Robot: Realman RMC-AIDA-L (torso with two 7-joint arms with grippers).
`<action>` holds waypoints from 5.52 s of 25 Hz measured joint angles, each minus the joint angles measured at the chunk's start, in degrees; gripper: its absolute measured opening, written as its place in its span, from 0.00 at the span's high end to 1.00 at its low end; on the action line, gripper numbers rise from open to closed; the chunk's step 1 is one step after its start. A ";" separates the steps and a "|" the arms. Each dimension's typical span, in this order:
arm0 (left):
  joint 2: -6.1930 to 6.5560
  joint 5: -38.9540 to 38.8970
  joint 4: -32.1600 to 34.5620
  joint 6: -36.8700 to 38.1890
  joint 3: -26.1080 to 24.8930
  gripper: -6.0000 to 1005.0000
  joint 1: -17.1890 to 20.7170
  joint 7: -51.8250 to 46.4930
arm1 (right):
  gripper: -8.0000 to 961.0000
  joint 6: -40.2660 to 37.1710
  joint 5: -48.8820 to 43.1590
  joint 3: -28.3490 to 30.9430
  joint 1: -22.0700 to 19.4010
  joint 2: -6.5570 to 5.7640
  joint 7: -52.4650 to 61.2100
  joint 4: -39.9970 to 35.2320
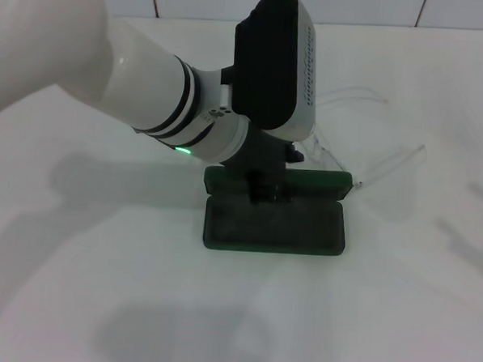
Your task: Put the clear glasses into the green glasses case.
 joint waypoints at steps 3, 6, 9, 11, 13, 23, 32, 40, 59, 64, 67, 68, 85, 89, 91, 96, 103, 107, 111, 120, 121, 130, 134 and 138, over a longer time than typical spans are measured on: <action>0.00 0.01 0.20 0.11 0.04 0.61 -0.03 0.04 | 0.17 -0.08 0.41 0.00 -0.32 -0.03 0.00 0.00; 0.02 0.03 0.72 0.46 0.07 0.56 0.11 -0.12 | 0.17 0.21 0.46 0.00 -0.37 -0.05 0.00 0.00; 0.07 0.06 2.78 1.29 0.09 0.50 0.89 -0.54 | 0.18 2.32 0.35 -0.14 -0.28 -0.07 -0.57 -0.16; 0.07 0.07 5.57 2.48 0.12 0.50 1.99 -1.08 | 0.18 5.75 -0.08 -0.49 0.11 -0.08 -2.17 -0.41; 0.04 -0.07 10.72 4.14 0.26 0.50 4.00 -2.36 | 0.18 11.23 -0.99 -1.21 1.02 -0.09 -3.49 -1.02; 0.11 -10.61 34.17 6.17 -3.93 0.51 16.40 -6.33 | 0.18 31.47 -7.84 -21.18 7.80 1.06 16.80 -19.40; 0.37 -44.65 24.22 21.81 -27.55 0.51 21.75 1.87 | 0.26 38.85 -22.46 -39.76 14.44 1.75 46.82 -40.53; 0.50 -55.12 7.05 34.40 -39.34 0.51 20.41 7.83 | 0.29 38.45 -39.66 -51.14 24.96 1.80 72.94 -50.69; 0.51 -54.89 -4.99 35.31 -39.78 0.51 18.30 17.15 | 0.41 42.77 -56.43 -57.72 47.53 2.20 85.85 -31.41; 0.53 -54.89 -6.93 35.25 -39.97 0.51 18.01 18.72 | 0.42 48.18 -56.28 -60.95 49.58 2.42 85.78 -24.44; 0.53 -54.89 -8.05 35.26 -40.02 0.51 17.50 19.38 | 0.43 49.61 -55.89 -61.68 50.22 2.54 85.54 -22.36; 0.53 -54.89 -8.47 35.27 -40.03 0.51 17.32 19.58 | 0.43 50.13 -55.52 -62.00 50.39 2.59 85.35 -21.84; 1.12 -55.04 -10.42 37.42 -40.67 0.51 17.67 22.18 | 0.46 55.29 -47.89 -67.72 50.98 2.65 83.03 -17.26; 1.47 -55.44 -12.82 37.52 -40.84 0.51 17.44 22.62 | 0.47 56.35 -46.82 -67.89 51.37 2.63 82.33 -15.94; 1.47 -55.45 -13.33 37.53 -40.87 0.51 17.37 22.79 | 0.47 56.49 -46.81 -67.94 51.42 2.63 82.30 -15.57; 1.50 -55.49 -13.94 37.53 -40.87 0.51 17.23 23.34 | 0.48 57.57 -46.77 -68.74 51.46 2.63 82.23 -13.95; 1.49 -55.50 -14.18 37.37 -40.85 0.51 17.08 23.37 | 0.50 58.31 -46.66 -69.18 51.04 2.63 82.20 -13.23; 1.36 -55.50 -14.30 37.26 -40.85 0.51 17.08 23.37 | 0.50 58.66 -46.65 -69.17 50.64 2.63 82.18 -13.17; 1.26 -55.48 -14.36 37.22 -40.85 0.51 17.29 23.37 | 0.51 58.85 -46.64 -69.17 50.29 2.64 82.18 -13.17; 1.27 -55.56 -16.65 37.30 -42.75 0.51 17.10 23.37 | 0.67 59.17 -46.64 -69.41 49.10 2.63 81.11 -13.27; 1.28 -55.56 -16.74 37.31 -42.83 0.51 17.10 23.38 | 0.71 59.23 -46.63 -69.41 48.81 2.63 80.78 -13.49; 1.36 -55.57 -16.99 37.52 -43.06 0.51 17.33 23.46 | 0.84 57.99 -47.12 -69.43 43.99 2.44 80.16 -20.28; 1.38 -55.63 -16.99 37.66 -43.66 0.51 17.60 23.46 | 0.86 55.63 -47.22 -69.04 39.18 2.19 80.27 -28.50; 1.40 -55.71 -16.99 37.72 -43.75 0.51 17.64 23.46 | 0.87 52.66 -47.41 -67.20 33.57 1.92 80.60 -38.10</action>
